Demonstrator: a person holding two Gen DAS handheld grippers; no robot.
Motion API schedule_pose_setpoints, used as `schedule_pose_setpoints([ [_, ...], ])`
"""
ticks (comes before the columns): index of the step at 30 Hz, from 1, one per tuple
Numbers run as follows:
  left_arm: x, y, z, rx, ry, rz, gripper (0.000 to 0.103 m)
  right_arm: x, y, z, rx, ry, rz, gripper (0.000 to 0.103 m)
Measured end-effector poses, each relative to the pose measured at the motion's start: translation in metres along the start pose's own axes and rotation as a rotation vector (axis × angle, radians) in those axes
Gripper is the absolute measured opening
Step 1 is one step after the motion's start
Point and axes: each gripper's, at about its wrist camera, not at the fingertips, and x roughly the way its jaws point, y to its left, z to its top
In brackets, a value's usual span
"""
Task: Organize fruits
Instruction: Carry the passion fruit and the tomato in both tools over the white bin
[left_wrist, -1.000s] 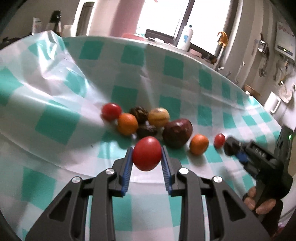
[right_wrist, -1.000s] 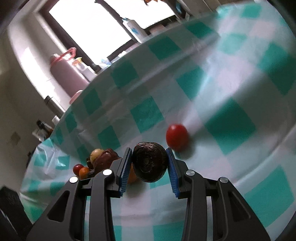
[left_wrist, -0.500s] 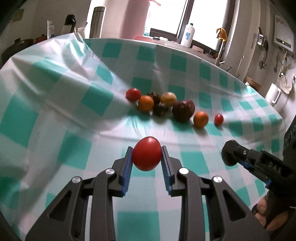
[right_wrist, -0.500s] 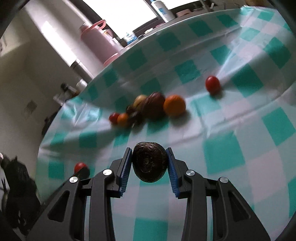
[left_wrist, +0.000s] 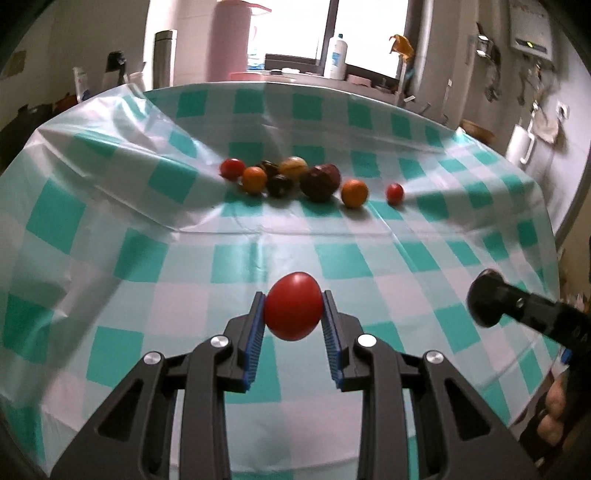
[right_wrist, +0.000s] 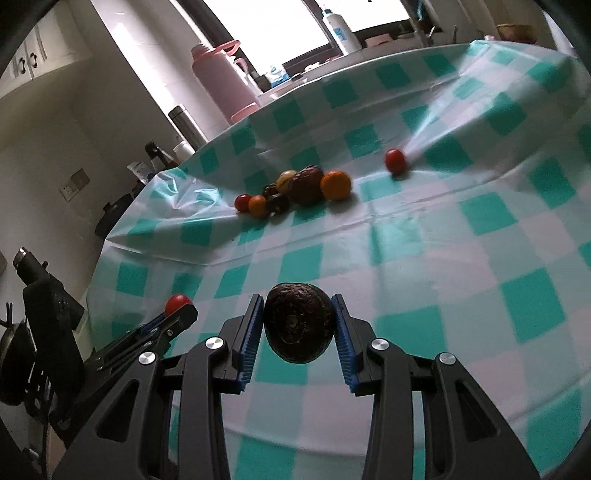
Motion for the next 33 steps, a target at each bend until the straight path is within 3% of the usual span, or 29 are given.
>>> schedule_pose_setpoints([
  [20,-0.008,-0.100,-0.034,0.267,0.037,-0.033,0.030,-0.091,-0.093,-0.042,0.081,-0.105,-0.090,0.038],
  [33,-0.008,-0.184,-0.066,0.486,0.095,-0.160,0.030,-0.151,-0.180,-0.078,0.228,-0.191,-0.195,0.038],
])
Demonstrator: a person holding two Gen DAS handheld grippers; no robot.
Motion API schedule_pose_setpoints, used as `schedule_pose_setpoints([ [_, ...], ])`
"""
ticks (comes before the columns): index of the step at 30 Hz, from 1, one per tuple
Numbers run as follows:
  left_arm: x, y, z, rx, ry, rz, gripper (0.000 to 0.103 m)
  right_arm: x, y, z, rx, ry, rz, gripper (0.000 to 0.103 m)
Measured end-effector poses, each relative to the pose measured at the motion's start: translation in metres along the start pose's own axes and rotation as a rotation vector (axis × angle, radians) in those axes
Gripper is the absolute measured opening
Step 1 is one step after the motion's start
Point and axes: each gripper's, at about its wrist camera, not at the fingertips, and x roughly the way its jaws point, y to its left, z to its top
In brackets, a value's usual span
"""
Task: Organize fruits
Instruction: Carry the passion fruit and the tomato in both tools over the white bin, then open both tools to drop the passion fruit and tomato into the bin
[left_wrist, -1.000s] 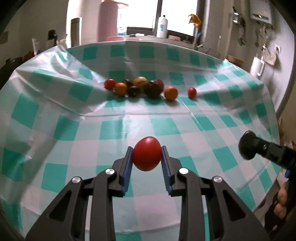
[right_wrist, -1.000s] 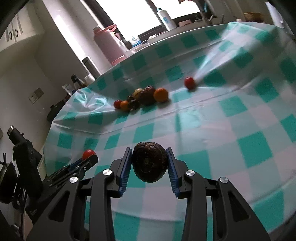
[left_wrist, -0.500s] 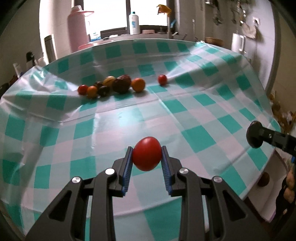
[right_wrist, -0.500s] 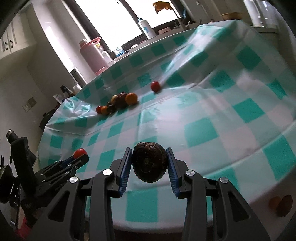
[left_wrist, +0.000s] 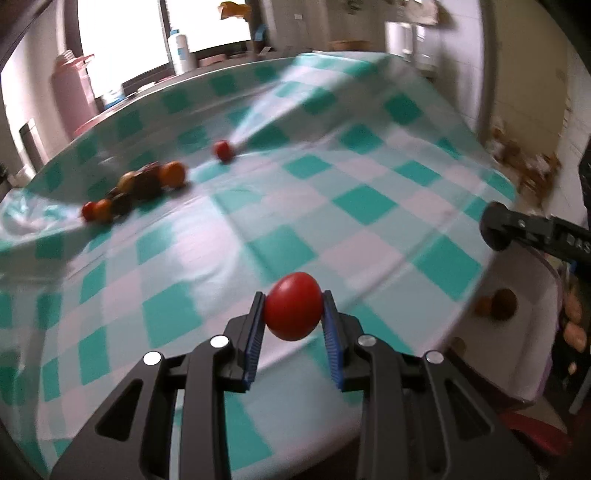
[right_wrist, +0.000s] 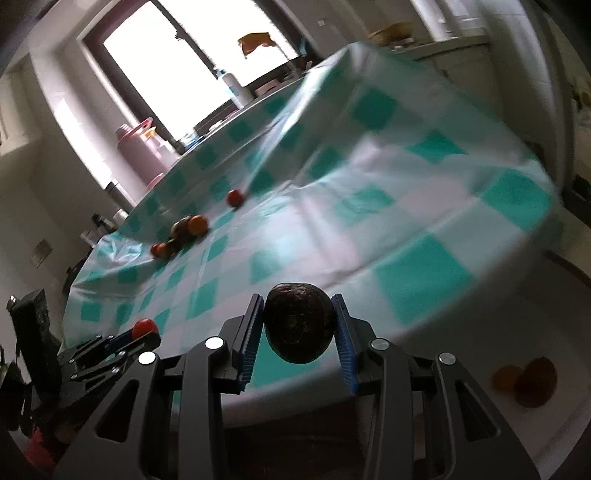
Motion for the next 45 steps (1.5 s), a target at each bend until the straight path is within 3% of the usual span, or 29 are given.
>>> schedule_pose_setpoints([
  [14,0.015,-0.136,0.007,0.341,0.010,-0.195,0.030,-0.041,-0.103,-0.021,0.165,-0.071,-0.212,0.038],
  [21,0.039,-0.204,-0.007,0.531,0.029,-0.262,0.030,-0.024,-0.157,-0.041,0.272,0.015,-0.330,0.038],
  [26,0.091,-0.242,-0.024,0.593,0.143,-0.309,0.030,-0.003,-0.184,-0.050,0.317,0.071,-0.367,0.038],
  [32,0.158,-0.260,-0.039,0.543,0.316,-0.354,0.030,0.027,-0.201,-0.040,0.300,0.119,-0.404,0.038],
  [45,0.172,-0.275,-0.050,0.588,0.312,-0.337,0.031,0.064,-0.204,-0.045,0.283,0.181,-0.438,0.039],
])
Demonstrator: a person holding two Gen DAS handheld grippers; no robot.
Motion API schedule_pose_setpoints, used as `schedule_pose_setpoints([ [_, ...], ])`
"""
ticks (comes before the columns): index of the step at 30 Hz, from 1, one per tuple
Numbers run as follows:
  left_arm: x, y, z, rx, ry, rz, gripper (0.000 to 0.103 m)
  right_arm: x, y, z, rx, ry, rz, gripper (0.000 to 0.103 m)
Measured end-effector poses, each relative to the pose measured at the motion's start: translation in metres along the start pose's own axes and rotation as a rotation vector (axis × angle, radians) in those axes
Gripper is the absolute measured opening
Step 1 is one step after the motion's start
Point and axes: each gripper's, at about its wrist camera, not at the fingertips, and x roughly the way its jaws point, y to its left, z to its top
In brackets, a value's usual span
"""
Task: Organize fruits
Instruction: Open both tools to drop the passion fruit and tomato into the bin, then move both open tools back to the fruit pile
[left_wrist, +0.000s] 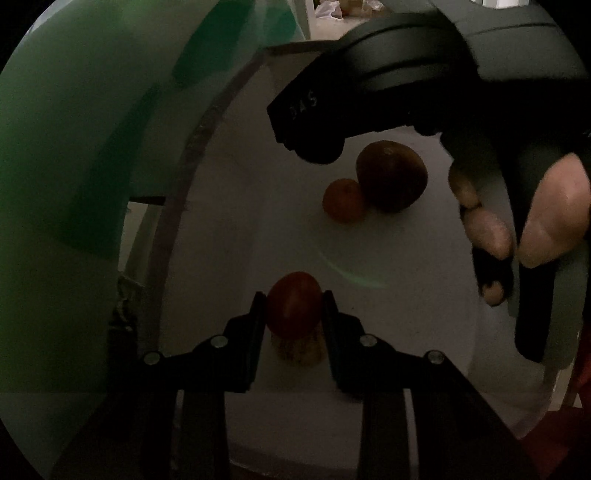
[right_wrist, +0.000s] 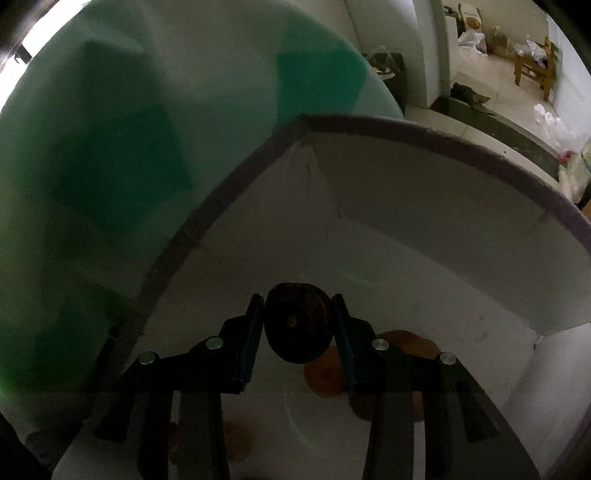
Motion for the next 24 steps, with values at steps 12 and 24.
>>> schedule_pose_setpoints([
  [12,-0.031,0.012,-0.011,-0.009,-0.089,0.018,0.078,-0.025,-0.023,0.005,0.109,-0.048,0.017,0.060],
  [24,-0.131,0.004,-0.035,0.049,-0.327,-0.016,0.080,-0.113,-0.006,-0.002,0.088,-0.166,0.049,0.071],
])
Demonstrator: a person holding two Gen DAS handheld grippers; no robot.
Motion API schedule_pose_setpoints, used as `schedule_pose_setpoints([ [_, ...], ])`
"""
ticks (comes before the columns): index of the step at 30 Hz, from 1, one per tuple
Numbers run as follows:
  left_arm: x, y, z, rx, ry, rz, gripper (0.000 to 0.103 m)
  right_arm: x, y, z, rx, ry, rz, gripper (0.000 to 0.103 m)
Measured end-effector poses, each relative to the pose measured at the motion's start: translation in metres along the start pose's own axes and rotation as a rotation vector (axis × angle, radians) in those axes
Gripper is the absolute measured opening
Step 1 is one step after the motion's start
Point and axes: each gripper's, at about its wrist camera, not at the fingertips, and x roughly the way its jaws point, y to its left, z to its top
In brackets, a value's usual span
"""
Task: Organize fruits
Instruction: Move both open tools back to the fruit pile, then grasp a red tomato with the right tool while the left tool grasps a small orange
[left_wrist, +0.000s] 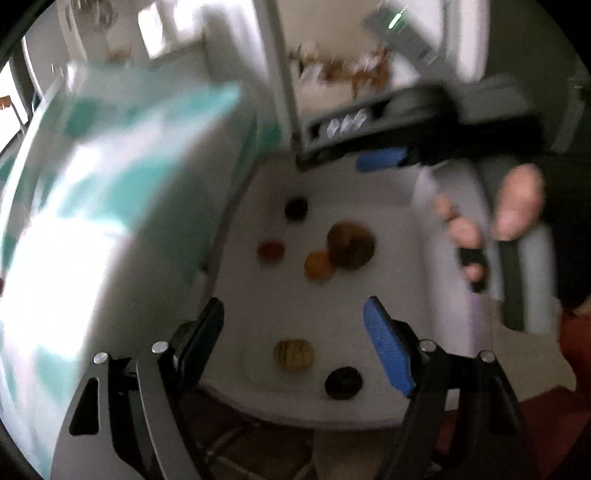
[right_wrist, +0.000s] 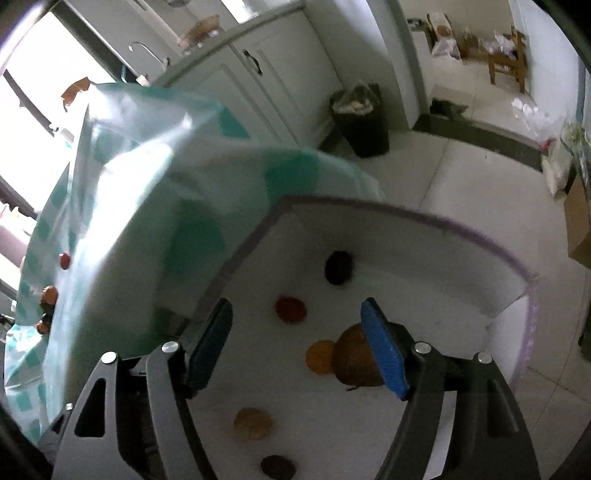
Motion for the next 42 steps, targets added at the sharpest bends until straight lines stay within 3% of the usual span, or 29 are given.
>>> schedule_pose_setpoints([
  [2,-0.036,0.006,-0.001,0.009,-0.107,0.024,0.092,-0.020,0.012,0.008,-0.019,-0.053,0.012,0.071],
  [4,-0.067,0.022,-0.006,-0.016,-0.193,0.069,0.095,-0.042,0.038,0.011,-0.064,-0.101,0.046,0.072],
  [8,-0.115,0.097,-0.030,-0.215,-0.278,0.211,0.098,-0.060,0.113,0.013,-0.212,-0.147,0.153,0.081],
  [10,-0.129,0.134,-0.046,-0.327,-0.289,0.273,0.101,-0.054,0.153,0.007,-0.296,-0.129,0.191,0.087],
  [16,-0.180,0.264,-0.130,-0.755,-0.258,0.489,0.101,-0.009,0.282,-0.032,-0.542,-0.021,0.247,0.087],
  [21,-0.202,0.344,-0.178,-0.941,-0.187,0.639,0.101,0.044,0.370,-0.046,-0.682,0.021,0.233,0.087],
  [24,-0.202,0.388,-0.191,-1.031,-0.136,0.621,0.101,0.089,0.414,-0.035,-0.733,0.016,0.179,0.087],
  [27,-0.190,0.410,-0.188,-1.017,-0.134,0.578,0.101,0.123,0.453,-0.023,-0.732,0.031,0.185,0.084],
  [34,-0.181,0.412,-0.194,-1.034,-0.266,0.503,0.101,0.178,0.517,0.002,-0.711,0.064,0.227,0.071],
  [42,-0.187,0.420,-0.214,-1.141,-0.327,0.475,0.101,0.213,0.541,0.007,-0.706,0.130,0.226,0.054],
])
